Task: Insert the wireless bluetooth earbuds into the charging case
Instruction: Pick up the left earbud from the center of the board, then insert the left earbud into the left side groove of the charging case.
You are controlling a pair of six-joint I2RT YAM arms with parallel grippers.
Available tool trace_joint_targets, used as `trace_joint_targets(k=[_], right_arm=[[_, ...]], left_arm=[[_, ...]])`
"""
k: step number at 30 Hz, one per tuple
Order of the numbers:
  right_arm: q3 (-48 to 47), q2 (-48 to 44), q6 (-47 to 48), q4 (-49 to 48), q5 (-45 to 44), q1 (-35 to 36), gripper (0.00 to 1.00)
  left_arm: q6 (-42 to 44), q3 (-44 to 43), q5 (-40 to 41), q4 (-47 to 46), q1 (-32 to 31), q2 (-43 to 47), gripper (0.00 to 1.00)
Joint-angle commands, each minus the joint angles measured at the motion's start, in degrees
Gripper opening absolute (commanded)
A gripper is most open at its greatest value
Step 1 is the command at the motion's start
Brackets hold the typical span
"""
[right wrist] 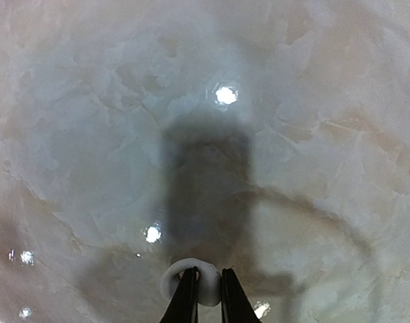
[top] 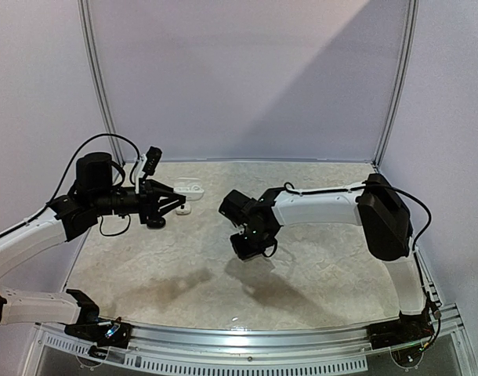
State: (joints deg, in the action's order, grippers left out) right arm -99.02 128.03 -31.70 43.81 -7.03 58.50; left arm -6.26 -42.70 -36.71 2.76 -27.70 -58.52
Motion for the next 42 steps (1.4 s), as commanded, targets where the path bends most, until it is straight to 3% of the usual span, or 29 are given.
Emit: trace_joint_targets(k=[1,5,10,18,28,42], right_arm=[[-1.26,-7.09,-0.45,2.25,-4.98,0.43,0.00],[-4.54,-15.70,2.05,-1.67,-12.54,1.46,0.00],[-5.48,-23.74,10.59,-14.63,-22.27,5.81,0.00],[-6.87,-24.13,26.28,-35.12,-27.59,12.91,0.00],[-10.82,-18.16,36.94,-37.63,-27.23,14.10,0.00],[-8.88,-16.53,40.73,-37.31,-30.49,14.13,0.00]], left_arm=[[0.06,1.80,5.68,-5.33,0.72,0.96,0.00],[-0.73,4.10,10.95,-15.58,0.34,0.49,0.00],[2.82,4.05,16.49,-23.95,-2.47,-1.36,0.00],[10.89,1.43,23.49,-28.12,-8.68,-4.15,0.00],[8.19,-0.61,21.90,-24.83,-11.17,-2.81,0.00],[6.48,-1.49,20.85,-24.56,-11.23,-2.90,0.00]])
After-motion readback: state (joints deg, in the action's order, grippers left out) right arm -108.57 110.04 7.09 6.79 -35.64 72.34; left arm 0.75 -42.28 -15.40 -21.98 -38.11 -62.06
